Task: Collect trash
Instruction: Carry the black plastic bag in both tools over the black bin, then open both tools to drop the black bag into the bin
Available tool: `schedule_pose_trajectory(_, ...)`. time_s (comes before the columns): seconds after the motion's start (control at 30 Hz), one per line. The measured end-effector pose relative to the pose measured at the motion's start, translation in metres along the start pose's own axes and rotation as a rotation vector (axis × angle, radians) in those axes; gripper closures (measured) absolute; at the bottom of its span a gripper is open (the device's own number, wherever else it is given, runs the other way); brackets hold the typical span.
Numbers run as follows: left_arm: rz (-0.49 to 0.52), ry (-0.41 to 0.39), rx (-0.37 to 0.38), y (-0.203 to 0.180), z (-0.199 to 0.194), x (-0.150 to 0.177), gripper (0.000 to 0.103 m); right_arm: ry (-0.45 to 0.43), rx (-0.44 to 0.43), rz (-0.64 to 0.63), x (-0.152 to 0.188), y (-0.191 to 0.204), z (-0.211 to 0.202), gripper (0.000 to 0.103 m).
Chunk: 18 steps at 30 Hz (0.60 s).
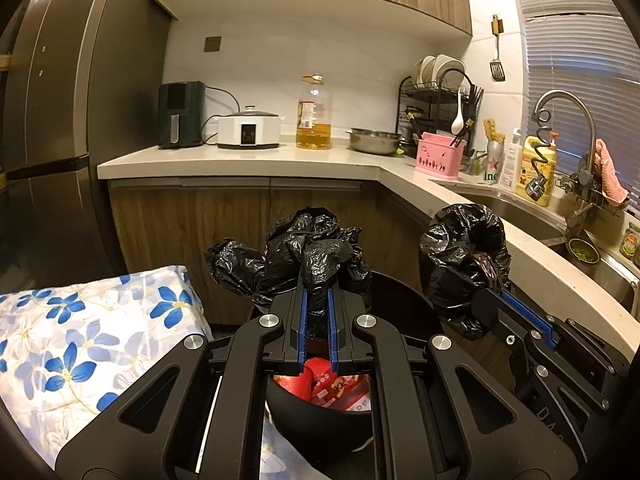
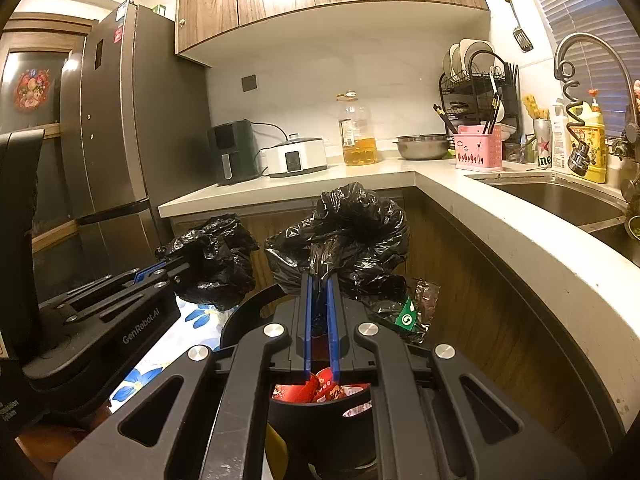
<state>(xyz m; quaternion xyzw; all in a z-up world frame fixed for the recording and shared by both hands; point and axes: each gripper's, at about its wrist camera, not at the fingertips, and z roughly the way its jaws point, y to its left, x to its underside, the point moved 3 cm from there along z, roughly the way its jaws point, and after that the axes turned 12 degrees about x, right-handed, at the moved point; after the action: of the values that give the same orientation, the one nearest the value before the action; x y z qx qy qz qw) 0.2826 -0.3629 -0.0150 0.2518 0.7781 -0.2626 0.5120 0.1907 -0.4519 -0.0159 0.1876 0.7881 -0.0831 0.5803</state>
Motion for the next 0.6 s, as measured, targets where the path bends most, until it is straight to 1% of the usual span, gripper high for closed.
schedule_pose_trajectory(0.6, 0.015, 0.002, 0.056, 0.006, 0.023, 0.001, 0.095, 0.028, -0.013, 0.007, -0.004, -0.003, 0.026, 0.094)
